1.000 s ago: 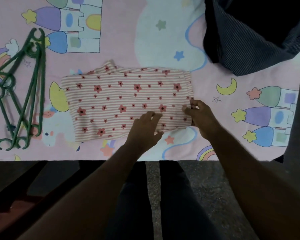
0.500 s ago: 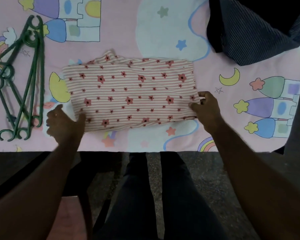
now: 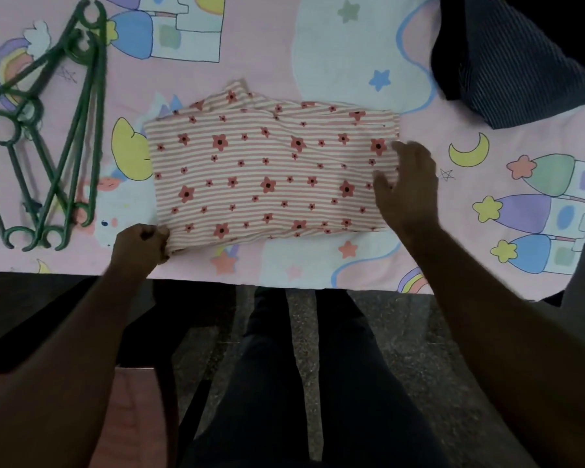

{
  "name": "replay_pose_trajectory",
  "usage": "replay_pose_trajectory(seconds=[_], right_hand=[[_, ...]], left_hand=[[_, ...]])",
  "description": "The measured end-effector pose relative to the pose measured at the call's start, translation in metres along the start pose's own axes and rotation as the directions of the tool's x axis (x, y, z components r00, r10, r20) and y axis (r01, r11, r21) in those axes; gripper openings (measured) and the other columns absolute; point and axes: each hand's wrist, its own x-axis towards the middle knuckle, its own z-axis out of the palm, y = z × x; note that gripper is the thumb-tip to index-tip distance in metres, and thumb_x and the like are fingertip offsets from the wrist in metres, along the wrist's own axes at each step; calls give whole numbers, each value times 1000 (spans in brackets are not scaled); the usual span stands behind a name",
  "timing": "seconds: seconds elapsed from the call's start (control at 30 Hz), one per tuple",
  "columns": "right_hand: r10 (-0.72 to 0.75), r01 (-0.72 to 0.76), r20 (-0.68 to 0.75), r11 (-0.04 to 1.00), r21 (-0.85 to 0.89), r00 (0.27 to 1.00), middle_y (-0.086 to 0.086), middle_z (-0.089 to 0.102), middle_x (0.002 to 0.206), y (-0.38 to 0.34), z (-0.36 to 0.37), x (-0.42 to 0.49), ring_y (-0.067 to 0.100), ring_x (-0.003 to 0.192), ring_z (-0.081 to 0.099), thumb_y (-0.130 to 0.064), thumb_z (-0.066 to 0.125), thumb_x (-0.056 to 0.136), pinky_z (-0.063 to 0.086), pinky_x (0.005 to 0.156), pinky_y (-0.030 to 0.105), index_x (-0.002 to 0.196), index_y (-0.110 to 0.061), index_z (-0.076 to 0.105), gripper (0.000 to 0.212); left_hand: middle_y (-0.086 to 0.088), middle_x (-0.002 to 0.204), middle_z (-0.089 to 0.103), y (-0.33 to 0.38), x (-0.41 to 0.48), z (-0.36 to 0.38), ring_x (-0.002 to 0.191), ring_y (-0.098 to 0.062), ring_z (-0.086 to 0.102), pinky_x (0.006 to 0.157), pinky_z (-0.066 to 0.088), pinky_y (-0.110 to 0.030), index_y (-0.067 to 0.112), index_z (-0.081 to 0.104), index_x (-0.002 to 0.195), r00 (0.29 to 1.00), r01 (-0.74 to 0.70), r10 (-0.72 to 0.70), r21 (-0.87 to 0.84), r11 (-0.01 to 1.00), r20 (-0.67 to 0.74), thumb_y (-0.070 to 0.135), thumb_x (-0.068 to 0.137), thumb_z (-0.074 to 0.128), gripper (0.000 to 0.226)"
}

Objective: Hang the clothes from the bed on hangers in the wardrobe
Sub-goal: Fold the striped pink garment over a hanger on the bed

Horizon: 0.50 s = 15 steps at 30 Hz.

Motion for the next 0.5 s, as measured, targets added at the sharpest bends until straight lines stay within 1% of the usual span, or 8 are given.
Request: replay_pose_trajectory(seconds=[0.07, 0.1, 0.13, 0.2, 0.23, 0.3, 0.4, 0.5], right_hand=[[-225, 238, 105, 964, -123, 969, 20, 40, 149, -8, 15, 15, 36, 138, 37, -34, 51, 93, 32, 109, 50, 141, -12, 47, 53], [-254, 286, 178, 941, -183, 951, 19, 33, 154, -7, 21, 24, 36, 142, 31, -36, 48, 95, 28, 111, 53, 145, -15, 44, 54], [-208, 271, 253, 931, -246, 945, 16, 24, 159, -4, 26, 33, 35, 147, 22, -37, 46, 97, 21, 113, 57, 149, -20, 37, 55], [-11, 133, 327, 925, -355, 945, 10, 4, 165, 5, 28, 49, 32, 151, 4, -35, 40, 101, 10, 116, 61, 155, -31, 20, 58], [69, 63, 329, 926, -372, 942, 11, -1, 165, 8, 29, 54, 31, 151, 1, -34, 38, 102, 9, 117, 61, 156, -34, 13, 59], [123, -19, 309, 948, -319, 943, 14, -1, 164, 3, 26, 55, 32, 151, 4, -31, 40, 101, 15, 116, 59, 157, -32, 8, 64], [217, -204, 175, 975, -91, 960, 18, 18, 159, -10, 25, 40, 36, 142, 28, -32, 57, 93, 32, 110, 50, 157, -18, 10, 81], [477, -488, 149, 872, 44, 866, 15, 48, 138, -2, 21, 20, 35, 126, 49, -48, 73, 78, 42, 104, 44, 143, -12, 37, 83]], left_hand=[[-13, 79, 58, 2, -1, 1, 62, -20, 54, 47, 55, -19, 1, 57, 102, 999, 29, -27, -49, 998, 41, 20, 94, 64, 22], [-10, 78, 58, 3, 1, 0, 62, -19, 55, 47, 56, -21, 3, 56, 102, 997, 36, -33, -59, 998, 65, 22, 91, 67, 24], [-8, 79, 59, 3, 3, -2, 63, -19, 56, 49, 57, -23, 6, 56, 99, 995, 35, -29, -55, 998, 95, 23, 88, 70, 24], [-10, 81, 61, 2, 5, -6, 65, -22, 57, 53, 59, -25, 8, 57, 95, 989, 21, -17, -29, 999, 147, 17, 86, 72, 20], [-11, 81, 60, 1, 6, -9, 65, -23, 57, 56, 58, -25, 5, 56, 98, 987, 21, -14, -40, 999, 160, 13, 87, 71, 20], [-11, 80, 59, -1, 5, -10, 65, -23, 56, 60, 57, -25, 1, 54, 104, 987, 21, -6, -86, 996, 163, 8, 88, 69, 22], [-8, 76, 57, -4, -1, -9, 66, -19, 54, 62, 58, -26, 3, 56, 98, 988, 7, 6, -86, 996, 157, 14, 90, 67, 17], [-10, 73, 54, -4, -10, -5, 66, -18, 51, 73, 53, -33, 6, 59, 80, 984, -50, 63, -83, 995, 165, 22, 91, 67, 20]])
